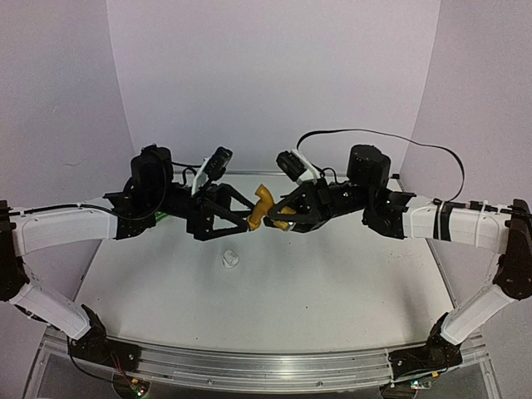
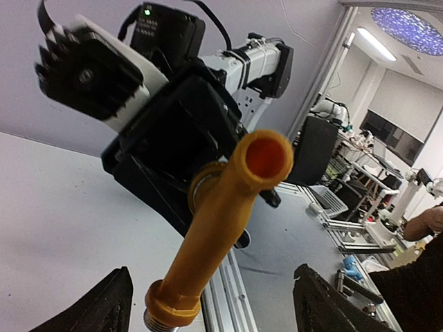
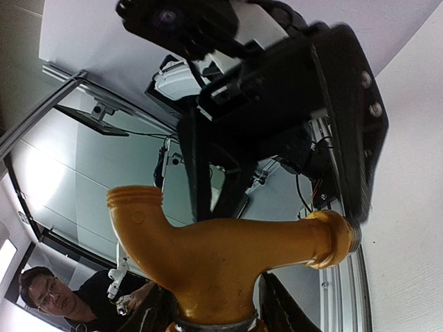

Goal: Install the water faucets

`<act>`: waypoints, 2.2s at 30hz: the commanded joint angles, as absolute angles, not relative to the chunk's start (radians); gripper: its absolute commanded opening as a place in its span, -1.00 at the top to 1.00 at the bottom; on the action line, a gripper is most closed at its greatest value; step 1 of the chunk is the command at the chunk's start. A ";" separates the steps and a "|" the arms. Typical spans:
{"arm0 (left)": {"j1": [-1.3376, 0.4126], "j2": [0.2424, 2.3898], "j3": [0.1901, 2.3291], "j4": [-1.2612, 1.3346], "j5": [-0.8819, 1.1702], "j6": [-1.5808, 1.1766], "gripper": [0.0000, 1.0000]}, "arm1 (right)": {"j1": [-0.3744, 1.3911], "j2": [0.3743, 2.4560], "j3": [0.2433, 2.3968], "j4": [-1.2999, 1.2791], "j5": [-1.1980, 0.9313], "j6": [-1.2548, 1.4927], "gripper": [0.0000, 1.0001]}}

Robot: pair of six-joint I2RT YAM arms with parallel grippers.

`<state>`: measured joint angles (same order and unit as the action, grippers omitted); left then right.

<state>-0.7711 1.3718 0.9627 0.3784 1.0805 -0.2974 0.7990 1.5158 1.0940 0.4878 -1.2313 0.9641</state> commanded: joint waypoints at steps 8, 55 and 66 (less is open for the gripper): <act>-0.798 1.368 0.987 0.433 1.095 -0.320 -0.17 | 0.796 1.496 1.133 0.665 -1.237 1.034 1.00; -0.821 1.355 1.095 -0.264 0.709 -0.207 1.00 | 0.869 1.514 1.307 -0.208 -0.785 0.157 -0.15; -0.830 1.355 1.093 -0.270 0.744 -0.202 1.00 | 0.933 1.618 1.406 -0.290 -0.786 0.071 0.24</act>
<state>-0.8305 1.3632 1.0344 -0.2992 0.7338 -0.2106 0.8993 1.5810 1.3332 -0.2518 -0.7448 0.1283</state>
